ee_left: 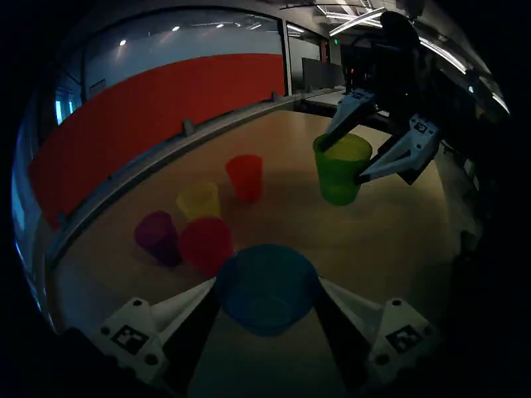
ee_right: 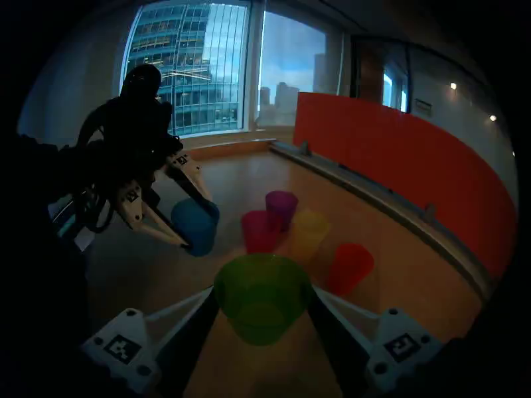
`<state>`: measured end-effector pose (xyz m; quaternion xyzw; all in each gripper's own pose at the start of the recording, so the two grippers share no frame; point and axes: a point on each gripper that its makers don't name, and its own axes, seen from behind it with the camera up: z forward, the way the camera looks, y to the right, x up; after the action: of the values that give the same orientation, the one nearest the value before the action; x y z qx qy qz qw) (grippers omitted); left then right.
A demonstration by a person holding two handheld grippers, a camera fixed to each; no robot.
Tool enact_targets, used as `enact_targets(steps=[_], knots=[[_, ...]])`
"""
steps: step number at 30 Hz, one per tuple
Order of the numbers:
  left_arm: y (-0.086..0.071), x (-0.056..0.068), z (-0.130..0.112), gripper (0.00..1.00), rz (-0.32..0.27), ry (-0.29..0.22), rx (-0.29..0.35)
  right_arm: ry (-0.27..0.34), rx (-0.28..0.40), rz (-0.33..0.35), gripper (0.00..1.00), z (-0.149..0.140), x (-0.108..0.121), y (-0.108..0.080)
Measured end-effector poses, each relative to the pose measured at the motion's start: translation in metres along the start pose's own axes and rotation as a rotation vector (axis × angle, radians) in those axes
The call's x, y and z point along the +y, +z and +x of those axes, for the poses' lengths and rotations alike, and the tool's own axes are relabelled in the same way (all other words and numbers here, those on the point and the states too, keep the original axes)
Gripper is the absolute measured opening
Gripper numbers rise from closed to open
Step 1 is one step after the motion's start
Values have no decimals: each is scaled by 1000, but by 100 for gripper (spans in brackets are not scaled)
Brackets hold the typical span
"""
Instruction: Pour water
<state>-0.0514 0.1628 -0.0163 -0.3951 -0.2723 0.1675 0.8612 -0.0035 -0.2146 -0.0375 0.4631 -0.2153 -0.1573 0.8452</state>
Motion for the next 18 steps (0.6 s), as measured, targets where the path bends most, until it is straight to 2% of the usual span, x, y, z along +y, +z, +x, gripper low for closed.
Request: enact_targets(steps=[18], knots=[[18, 14, -23, 88, -61, -7, -65, 4, -62, 25, 91, -28, -9, 9]])
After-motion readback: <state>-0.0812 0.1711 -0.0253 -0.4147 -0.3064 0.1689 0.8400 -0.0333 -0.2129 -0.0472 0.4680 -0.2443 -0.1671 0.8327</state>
